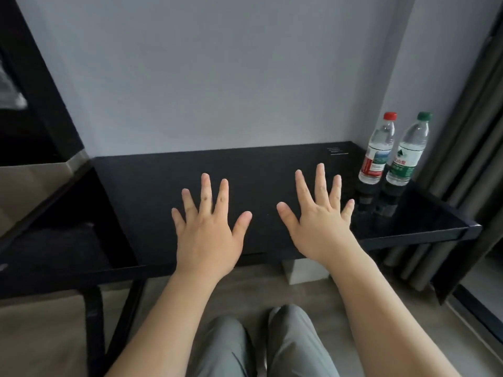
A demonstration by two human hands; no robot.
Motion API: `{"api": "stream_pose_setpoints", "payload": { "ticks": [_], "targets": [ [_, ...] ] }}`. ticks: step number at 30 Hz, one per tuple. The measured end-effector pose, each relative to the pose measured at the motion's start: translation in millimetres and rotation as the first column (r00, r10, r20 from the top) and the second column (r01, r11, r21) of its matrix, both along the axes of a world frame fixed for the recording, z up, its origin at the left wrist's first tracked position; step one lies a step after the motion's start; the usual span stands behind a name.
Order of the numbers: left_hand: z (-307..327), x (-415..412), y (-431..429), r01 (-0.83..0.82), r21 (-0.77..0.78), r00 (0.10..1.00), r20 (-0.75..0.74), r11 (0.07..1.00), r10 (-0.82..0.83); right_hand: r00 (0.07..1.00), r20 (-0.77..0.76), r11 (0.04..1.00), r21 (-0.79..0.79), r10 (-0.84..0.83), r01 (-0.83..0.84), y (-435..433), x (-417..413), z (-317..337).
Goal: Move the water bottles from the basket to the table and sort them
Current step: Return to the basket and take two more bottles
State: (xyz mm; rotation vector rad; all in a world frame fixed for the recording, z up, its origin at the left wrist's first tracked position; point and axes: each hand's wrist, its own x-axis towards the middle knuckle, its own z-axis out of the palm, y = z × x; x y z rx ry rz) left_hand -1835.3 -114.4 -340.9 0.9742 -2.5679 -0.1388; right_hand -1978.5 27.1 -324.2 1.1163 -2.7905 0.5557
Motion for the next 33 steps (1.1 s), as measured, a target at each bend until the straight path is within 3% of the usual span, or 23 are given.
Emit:
{"api": "stream_pose_setpoints", "payload": {
  "ticks": [8, 21, 27, 33],
  "targets": [
    [-6, 7, -33, -0.067, 0.059, 0.997, 0.043, 0.996, 0.065, 0.994, 0.027, 0.993, 0.048, 0.109, -0.11, -48, 12, -23],
    [-12, -65, -157, -0.161, 0.159, 0.968, 0.219, 0.974, 0.124, 0.969, 0.148, 0.962, 0.163, 0.197, -0.22, -186, -83, -28],
    [68, -52, -190, -0.261, 0.199, 0.935, 0.297, 0.944, 0.196, 0.929, 0.232, 0.917, 0.212, 0.287, -0.337, -237, -83, 46],
    [178, -8, -186, -0.354, 0.216, 0.894, 0.365, 0.91, 0.261, 0.852, 0.27, 0.808, 0.285, 0.449, -0.516, -262, -41, 154]
  ]
}}
